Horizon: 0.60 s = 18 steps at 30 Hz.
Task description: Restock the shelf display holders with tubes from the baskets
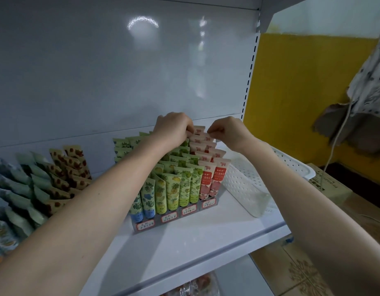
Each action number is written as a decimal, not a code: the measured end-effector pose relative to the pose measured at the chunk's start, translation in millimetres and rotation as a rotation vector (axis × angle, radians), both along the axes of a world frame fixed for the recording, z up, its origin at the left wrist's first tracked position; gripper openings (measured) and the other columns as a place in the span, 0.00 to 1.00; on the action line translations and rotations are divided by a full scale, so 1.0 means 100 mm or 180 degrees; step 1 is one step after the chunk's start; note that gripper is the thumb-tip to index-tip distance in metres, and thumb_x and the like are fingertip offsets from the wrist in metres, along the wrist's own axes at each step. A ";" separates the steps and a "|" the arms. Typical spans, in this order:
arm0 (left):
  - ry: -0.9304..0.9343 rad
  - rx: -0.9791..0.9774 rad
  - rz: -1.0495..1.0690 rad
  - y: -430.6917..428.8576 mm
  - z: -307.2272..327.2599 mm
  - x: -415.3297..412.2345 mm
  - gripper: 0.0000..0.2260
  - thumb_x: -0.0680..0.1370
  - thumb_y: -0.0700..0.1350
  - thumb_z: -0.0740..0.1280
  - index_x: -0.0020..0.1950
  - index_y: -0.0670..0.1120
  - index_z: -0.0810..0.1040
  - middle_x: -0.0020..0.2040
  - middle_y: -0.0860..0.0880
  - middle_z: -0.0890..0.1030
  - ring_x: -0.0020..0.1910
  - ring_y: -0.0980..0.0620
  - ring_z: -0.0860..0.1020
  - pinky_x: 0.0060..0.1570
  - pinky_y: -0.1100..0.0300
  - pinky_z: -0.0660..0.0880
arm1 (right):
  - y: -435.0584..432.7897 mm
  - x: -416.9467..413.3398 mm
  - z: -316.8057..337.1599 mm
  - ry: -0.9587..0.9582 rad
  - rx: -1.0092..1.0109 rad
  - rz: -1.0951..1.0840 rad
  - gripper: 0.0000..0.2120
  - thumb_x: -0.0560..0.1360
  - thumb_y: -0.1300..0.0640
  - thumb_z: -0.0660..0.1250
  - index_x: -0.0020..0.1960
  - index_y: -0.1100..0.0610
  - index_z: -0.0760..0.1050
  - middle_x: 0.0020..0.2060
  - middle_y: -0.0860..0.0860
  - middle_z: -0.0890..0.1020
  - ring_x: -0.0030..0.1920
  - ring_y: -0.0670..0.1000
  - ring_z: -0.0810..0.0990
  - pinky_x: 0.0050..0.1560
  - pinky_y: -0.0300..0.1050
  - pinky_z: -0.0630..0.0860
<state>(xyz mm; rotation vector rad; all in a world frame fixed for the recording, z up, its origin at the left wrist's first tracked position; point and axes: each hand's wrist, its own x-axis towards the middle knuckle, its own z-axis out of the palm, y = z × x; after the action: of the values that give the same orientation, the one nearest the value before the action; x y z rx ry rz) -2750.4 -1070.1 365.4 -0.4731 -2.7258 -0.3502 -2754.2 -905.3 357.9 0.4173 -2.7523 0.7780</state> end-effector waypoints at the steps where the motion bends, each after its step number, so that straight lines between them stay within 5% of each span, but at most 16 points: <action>1: -0.0007 -0.0008 -0.0001 -0.01 0.01 -0.01 0.08 0.78 0.40 0.65 0.51 0.48 0.82 0.53 0.49 0.81 0.55 0.46 0.76 0.59 0.48 0.69 | -0.01 -0.01 0.01 0.0011 0.0031 0.0025 0.08 0.76 0.64 0.63 0.51 0.60 0.80 0.48 0.53 0.83 0.50 0.53 0.79 0.49 0.43 0.75; 18: 0.0176 0.0306 -0.0050 -0.16 0.00 -0.04 0.07 0.77 0.39 0.65 0.52 0.44 0.82 0.53 0.46 0.82 0.54 0.45 0.77 0.58 0.49 0.71 | -0.10 -0.08 -0.06 0.0082 -0.0043 0.0159 0.08 0.77 0.61 0.63 0.52 0.59 0.80 0.47 0.52 0.82 0.48 0.52 0.77 0.48 0.43 0.73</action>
<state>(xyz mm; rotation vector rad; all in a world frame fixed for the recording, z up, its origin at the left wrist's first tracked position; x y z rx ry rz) -2754.3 -1086.4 365.4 -0.4709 -2.6393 -0.4630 -2762.6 -915.8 351.7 0.4916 -2.7208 0.7972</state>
